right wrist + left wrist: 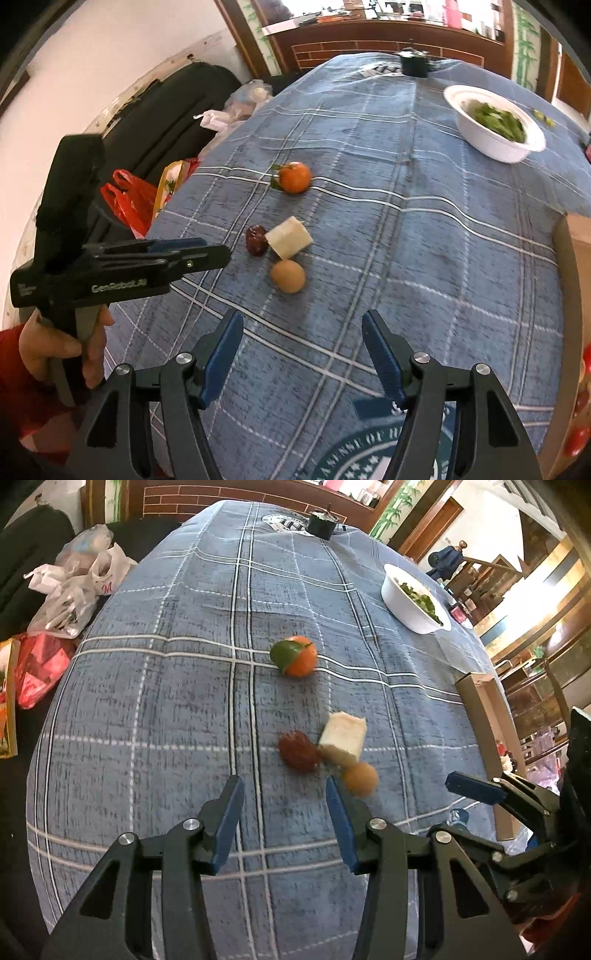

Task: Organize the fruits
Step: 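Grasp a brown round fruit with right tool while left tool grasps a red date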

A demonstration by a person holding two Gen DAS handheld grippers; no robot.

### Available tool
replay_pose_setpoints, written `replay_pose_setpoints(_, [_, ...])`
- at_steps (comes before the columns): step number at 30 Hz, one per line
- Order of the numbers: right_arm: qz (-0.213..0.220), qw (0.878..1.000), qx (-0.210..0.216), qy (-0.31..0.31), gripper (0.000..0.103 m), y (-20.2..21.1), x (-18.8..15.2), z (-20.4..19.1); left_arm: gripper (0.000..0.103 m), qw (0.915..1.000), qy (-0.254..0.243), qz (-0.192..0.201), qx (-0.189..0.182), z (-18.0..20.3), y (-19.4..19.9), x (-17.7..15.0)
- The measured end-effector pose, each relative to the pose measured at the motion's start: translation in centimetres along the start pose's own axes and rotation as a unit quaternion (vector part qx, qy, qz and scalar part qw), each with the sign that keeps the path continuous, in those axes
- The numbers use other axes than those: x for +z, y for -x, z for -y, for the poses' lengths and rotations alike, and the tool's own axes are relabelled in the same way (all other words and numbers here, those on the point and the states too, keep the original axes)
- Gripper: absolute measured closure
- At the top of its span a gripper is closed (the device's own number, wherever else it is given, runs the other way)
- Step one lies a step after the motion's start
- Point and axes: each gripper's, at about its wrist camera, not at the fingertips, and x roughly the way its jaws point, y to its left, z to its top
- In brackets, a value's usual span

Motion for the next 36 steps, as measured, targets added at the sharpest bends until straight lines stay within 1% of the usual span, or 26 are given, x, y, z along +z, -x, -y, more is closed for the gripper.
replay_pose_setpoints(1, [-0.004, 1.0, 0.0, 0.003, 0.044, -0.4, 0.2, -0.2, 0.059, 1.0, -0.004, -0.001, 0.003, 0.0, -0.3, 0.3])
replay_pose_setpoints(4, [-0.014, 1.0, 0.0, 0.006, 0.05, -1.7, 0.7, -0.5, 0.059, 0.9999, -0.009, -0.005, 0.004, -0.1, -1.0, 0.8])
replay_pose_setpoints(17, [-0.031, 0.999, -0.013, 0.018, 0.057, -5.1, 1.8, -1.2, 0.059, 0.9995, -0.017, -0.011, -0.022, 0.7, -2.4, 1.7])
replay_pose_setpoints(22, [-0.036, 0.999, -0.015, 0.018, 0.062, -6.0, 2.2, -1.4, 0.059, 0.9994, -0.017, -0.009, -0.03, 0.6, -2.5, 1.9])
replay_pose_setpoints(27, [-0.037, 0.999, -0.02, 0.015, 0.07, -6.6, 2.3, -1.1, 0.059, 0.9995, -0.01, -0.012, -0.028, -0.1, -2.6, 1.7])
replay_pose_setpoints(29, [-0.035, 0.999, -0.02, 0.016, 0.071, -6.7, 2.5, -1.2, 0.059, 0.9995, -0.009, -0.012, -0.028, -0.2, -2.6, 1.7])
replay_pose_setpoints(30, [-0.033, 0.999, -0.021, 0.019, 0.075, -6.7, 2.5, -1.2, 0.059, 0.9995, -0.009, -0.012, -0.027, -0.2, -2.6, 1.7])
replay_pose_setpoints(34, [-0.03, 0.998, -0.039, 0.032, 0.076, -6.5, 2.6, -1.6, 0.059, 0.9996, -0.014, -0.012, -0.021, 0.1, -2.7, 1.7])
replay_pose_setpoints(36, [-0.03, 0.998, -0.038, 0.026, 0.076, -6.1, 2.4, -1.2, 0.059, 0.9996, -0.014, -0.011, -0.021, 0.2, -2.7, 1.7])
